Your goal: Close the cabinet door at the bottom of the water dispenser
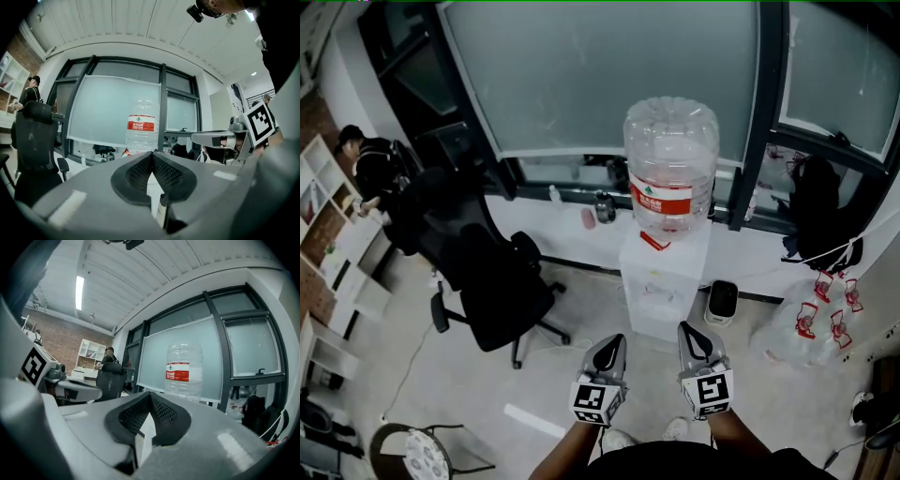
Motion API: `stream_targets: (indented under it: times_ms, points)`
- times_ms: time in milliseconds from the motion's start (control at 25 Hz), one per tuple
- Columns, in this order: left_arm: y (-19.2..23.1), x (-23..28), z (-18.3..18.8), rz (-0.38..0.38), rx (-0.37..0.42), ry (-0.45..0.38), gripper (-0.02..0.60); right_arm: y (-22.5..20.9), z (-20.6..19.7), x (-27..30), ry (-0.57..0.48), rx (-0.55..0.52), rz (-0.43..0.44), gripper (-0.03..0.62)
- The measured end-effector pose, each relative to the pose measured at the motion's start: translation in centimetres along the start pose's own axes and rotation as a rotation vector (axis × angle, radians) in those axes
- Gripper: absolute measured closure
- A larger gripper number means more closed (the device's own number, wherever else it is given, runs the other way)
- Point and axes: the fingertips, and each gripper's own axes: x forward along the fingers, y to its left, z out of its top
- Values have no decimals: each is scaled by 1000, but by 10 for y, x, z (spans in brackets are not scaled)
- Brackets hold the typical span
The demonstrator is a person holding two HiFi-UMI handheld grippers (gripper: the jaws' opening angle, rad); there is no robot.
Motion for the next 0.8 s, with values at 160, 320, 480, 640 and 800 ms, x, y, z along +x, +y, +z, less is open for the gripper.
stream_targets:
  times_ms: [160, 320, 480, 640, 800]
  points:
    - [4, -3, 1, 7, 4, 1, 565, 6, 0, 1, 12, -3, 9, 592]
    - [6, -4, 2, 18, 8, 2, 565, 8, 4, 3, 11, -20, 12, 592]
    - [5, -6, 0, 19, 6, 6, 565, 8, 5, 1, 6, -18, 13, 592]
    - [3, -10, -4, 13, 0, 10, 565, 9, 5, 0, -5, -13, 15, 592]
    - [1, -14, -6, 6, -28, 16, 565, 13, 7, -1, -12, -19, 26, 592]
